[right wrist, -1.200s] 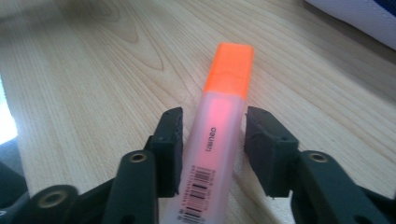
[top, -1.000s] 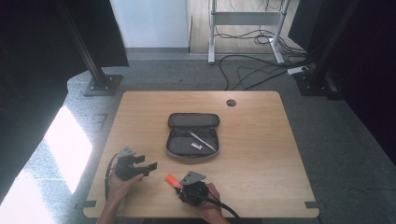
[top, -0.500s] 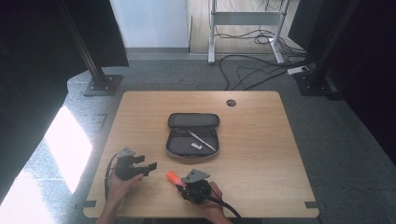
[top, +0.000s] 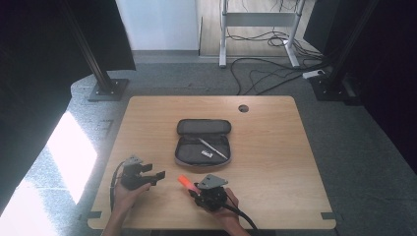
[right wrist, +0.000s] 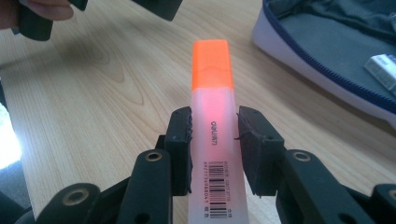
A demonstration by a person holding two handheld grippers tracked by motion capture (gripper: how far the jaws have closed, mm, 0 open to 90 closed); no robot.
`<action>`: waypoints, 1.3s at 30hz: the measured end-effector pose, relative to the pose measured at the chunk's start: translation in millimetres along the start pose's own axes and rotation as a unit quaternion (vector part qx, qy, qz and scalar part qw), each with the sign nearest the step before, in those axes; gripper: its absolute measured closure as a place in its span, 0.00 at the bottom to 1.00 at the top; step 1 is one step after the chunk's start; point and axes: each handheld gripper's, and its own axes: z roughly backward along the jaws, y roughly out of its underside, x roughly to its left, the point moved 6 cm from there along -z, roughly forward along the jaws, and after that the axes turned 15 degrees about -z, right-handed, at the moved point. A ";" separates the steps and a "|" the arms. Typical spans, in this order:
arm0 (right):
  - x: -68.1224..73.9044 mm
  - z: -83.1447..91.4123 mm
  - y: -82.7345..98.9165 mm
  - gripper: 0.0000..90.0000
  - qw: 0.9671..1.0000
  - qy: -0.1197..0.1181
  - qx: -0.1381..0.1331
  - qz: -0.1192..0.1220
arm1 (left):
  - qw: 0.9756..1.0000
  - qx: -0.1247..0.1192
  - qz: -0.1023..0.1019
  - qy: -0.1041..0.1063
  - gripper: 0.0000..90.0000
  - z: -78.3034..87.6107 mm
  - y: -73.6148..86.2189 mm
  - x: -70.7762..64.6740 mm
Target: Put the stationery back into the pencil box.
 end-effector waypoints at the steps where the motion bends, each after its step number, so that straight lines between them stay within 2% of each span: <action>1: -0.2 0.7 -0.7 0.73 1.000 0.000 -0.002 -0.001 | 1.000 0.000 0.000 0.000 0.29 0.0 0.0 0.0; 26: -11.6 14.7 -20.1 0.73 0.999 0.004 -0.035 -0.013 | 1.000 0.001 -0.001 0.000 0.29 -1.1 0.4 -0.1; 39: -14.8 11.6 -25.1 0.73 0.999 0.006 -0.039 -0.015 | 1.000 0.000 -0.001 -0.001 0.29 -0.2 0.3 0.3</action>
